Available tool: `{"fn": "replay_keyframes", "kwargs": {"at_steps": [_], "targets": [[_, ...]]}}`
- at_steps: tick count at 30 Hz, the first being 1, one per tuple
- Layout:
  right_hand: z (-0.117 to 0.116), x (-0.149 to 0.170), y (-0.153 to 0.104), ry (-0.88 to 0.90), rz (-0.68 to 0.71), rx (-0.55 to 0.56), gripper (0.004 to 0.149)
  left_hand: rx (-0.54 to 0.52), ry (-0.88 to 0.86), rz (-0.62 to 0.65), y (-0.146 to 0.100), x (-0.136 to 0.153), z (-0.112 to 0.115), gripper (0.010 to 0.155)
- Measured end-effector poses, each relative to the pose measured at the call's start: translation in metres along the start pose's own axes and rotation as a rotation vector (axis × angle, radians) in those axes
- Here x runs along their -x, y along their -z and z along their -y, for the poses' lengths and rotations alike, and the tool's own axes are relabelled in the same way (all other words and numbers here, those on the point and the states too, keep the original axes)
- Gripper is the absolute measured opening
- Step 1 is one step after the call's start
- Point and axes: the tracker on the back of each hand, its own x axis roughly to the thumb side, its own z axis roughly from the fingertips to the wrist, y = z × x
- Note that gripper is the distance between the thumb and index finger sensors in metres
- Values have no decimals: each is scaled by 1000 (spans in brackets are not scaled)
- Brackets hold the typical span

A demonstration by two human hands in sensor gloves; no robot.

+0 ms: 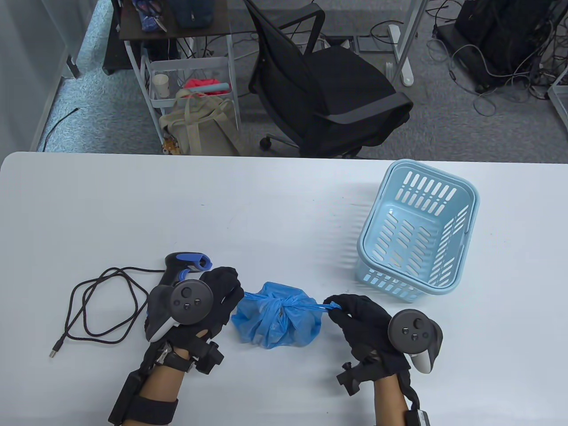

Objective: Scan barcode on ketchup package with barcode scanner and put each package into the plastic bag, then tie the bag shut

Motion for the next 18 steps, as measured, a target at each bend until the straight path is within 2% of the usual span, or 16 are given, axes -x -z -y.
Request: {"fn": "replay_keyframes", "kwargs": {"at_steps": [18], "targets": [[7, 8, -3, -37, -40, -8, 35, 0, 7, -17, -1, 11, -1, 39]]}}
